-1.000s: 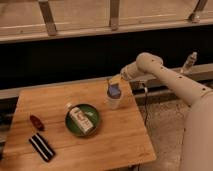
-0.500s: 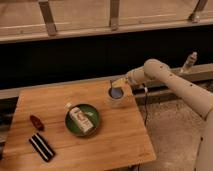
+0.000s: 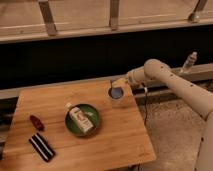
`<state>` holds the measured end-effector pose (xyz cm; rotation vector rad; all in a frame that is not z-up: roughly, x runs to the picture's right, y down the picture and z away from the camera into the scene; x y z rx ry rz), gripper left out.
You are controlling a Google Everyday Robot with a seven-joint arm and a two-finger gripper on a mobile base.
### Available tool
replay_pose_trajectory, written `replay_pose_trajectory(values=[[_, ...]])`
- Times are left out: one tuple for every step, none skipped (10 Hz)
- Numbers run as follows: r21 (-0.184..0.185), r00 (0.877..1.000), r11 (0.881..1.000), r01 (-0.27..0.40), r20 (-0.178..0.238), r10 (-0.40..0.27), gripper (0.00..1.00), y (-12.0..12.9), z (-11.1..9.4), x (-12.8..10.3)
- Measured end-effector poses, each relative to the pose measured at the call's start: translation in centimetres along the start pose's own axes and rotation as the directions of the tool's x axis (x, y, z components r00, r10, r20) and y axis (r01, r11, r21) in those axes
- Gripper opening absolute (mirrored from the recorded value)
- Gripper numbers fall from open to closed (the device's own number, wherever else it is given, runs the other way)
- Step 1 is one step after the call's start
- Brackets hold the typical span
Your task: Place the white sponge in the ceramic cup
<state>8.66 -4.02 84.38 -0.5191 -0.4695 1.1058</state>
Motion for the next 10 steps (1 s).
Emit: replay_pose_trajectory(values=[[-0.003, 1.0, 1.0, 0.002, -0.001, -0.002, 0.6, 0.15, 0.16, -0.09], [-0.002, 1.0, 1.0, 0.002, 0.0, -0.002, 0.7, 0.15, 0.14, -0.11], [-0.003, 1.0, 1.0, 0.002, -0.001, -0.002, 0.76, 0.16, 0.15, -0.09], [-0.002, 1.0, 1.0, 0.002, -0.001, -0.002, 0.8, 0.14, 0.13, -0.09], [-0.002, 1.0, 1.0, 0.002, 0.0, -0.002, 0.8, 0.14, 0.13, -0.09], [-0.002, 1.0, 1.0, 0.001, 0.0, -0.001, 0.8, 0.12, 0.11, -0.07], [-0.002, 1.0, 1.0, 0.001, 0.0, -0.001, 0.8, 0.11, 0.09, -0.06], [-0.002, 1.0, 1.0, 0.001, 0.0, -0.001, 0.8, 0.11, 0.1, -0.06], [-0.002, 1.0, 1.0, 0.001, 0.0, -0.001, 0.8, 0.1, 0.09, -0.06], [-0.002, 1.0, 1.0, 0.001, 0.0, -0.001, 0.8, 0.09, 0.08, -0.05]])
